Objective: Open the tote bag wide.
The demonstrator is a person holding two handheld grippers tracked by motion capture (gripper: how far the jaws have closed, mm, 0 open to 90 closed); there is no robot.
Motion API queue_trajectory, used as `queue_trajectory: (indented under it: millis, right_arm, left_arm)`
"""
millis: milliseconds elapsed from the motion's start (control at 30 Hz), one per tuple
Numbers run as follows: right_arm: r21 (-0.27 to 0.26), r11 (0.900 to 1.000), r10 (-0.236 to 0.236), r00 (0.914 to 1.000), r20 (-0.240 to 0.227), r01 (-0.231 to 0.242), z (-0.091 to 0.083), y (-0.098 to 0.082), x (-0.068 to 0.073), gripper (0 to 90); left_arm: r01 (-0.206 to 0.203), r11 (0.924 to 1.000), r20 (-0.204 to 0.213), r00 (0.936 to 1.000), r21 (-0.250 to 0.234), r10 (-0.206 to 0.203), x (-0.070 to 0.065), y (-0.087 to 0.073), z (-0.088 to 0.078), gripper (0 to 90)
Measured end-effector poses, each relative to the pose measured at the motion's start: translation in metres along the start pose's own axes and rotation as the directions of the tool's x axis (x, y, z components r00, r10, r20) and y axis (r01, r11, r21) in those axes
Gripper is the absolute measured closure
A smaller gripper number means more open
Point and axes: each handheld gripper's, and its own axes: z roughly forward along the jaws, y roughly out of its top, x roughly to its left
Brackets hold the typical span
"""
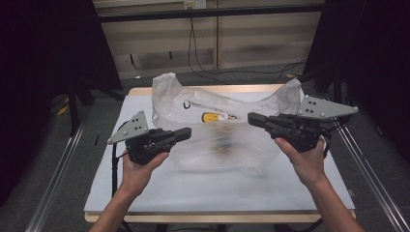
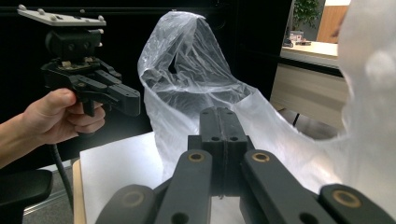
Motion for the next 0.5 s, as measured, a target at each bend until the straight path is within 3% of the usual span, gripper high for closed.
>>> queue_trajectory:
  millis: [200,333,500]
  right_arm:
    - [0.009,1.0,-0.001,0.9997,0.025,0.0,0.013,0.006,-0.005,90.0]
    - [0.016,1.0,-0.007,0.9988,0.048,0.006,0.017,0.013,-0.007,90.0]
    - [0.015,1.0,0.008,0.9966,0.082,-0.009,0.022,0.014,-0.014,90.0]
  left_arm:
    - [0.0,0.9996,0.005,1.0,-0.028,0.0,0.003,0.014,0.007,90.0]
    - [0.004,0.9986,-0.007,1.0,-0.052,-0.004,0.008,0.031,0.011,90.0]
    - [0.01,0.9996,0.004,0.9999,-0.026,-0.01,0.024,0.039,0.027,90.0]
